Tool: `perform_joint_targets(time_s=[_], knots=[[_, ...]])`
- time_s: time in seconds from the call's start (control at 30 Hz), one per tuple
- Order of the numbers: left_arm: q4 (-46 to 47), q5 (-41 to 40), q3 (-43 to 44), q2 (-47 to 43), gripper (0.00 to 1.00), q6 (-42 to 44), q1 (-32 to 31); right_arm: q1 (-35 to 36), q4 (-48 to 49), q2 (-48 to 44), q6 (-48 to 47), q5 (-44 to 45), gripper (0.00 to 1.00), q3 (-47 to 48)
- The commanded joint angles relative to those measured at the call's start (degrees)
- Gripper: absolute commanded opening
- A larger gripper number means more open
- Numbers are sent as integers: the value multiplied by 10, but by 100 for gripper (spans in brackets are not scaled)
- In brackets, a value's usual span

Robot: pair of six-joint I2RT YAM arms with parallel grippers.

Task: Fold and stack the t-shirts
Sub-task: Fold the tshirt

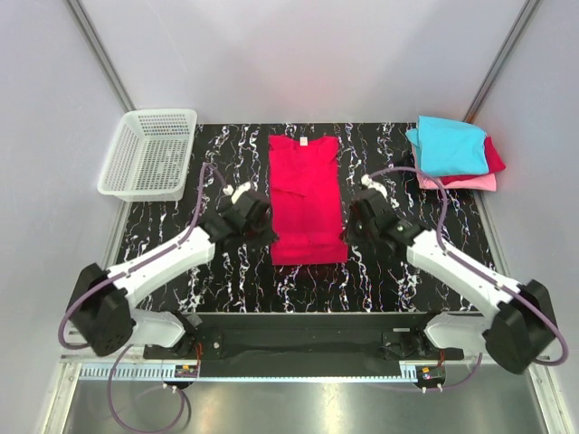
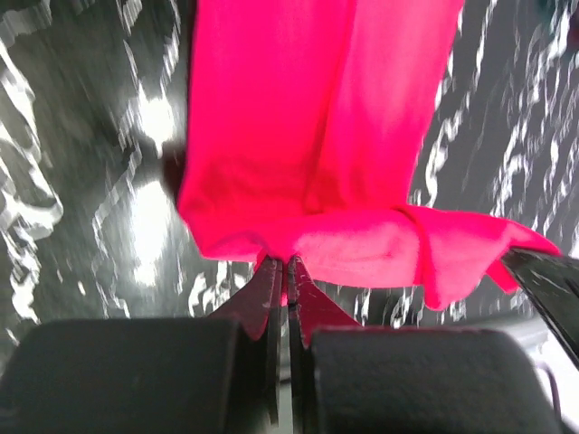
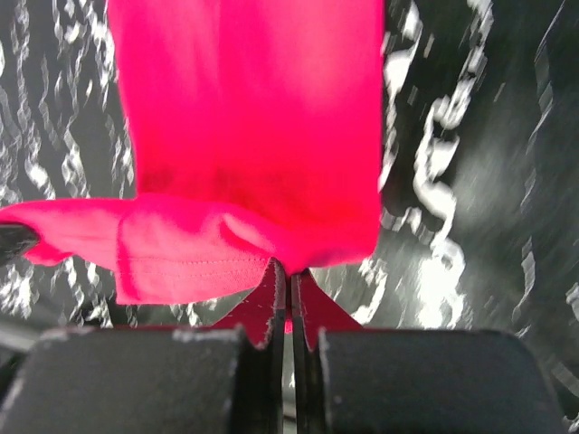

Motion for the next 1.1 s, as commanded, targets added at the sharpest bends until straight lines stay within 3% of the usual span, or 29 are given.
perform_joint_targets(time_s=[0.0,0.17,0.43,0.53,0.57,0.63,0.67,0.73,0.87,1.0,1.07], knots=[[5,-21,63,54,0,50,32,-36,20,60,-86,-3,0,60],[11,-12,157,154,0,89,83,-99,78,176,-125,-43,0,133],[35,49,297,351,0,130,147,-143,118,365,-178,-103,0,293],[49,58,329,383,0,141,168,-156,117,422,-185,-117,0,349],[64,67,338,404,0,150,172,-159,117,444,-188,-120,3,361],[72,75,371,427,0,184,182,-167,115,460,-194,-120,18,392],[97,75,377,442,0,198,185,-171,114,471,-199,-124,19,400],[129,75,372,446,0,227,193,-176,115,480,-204,-120,29,417],[276,109,305,408,7,240,214,-186,122,485,-215,-135,35,425],[446,155,185,351,20,182,239,-192,136,479,-210,-135,37,416],[536,200,157,348,33,151,255,-194,137,478,-207,-143,37,410]])
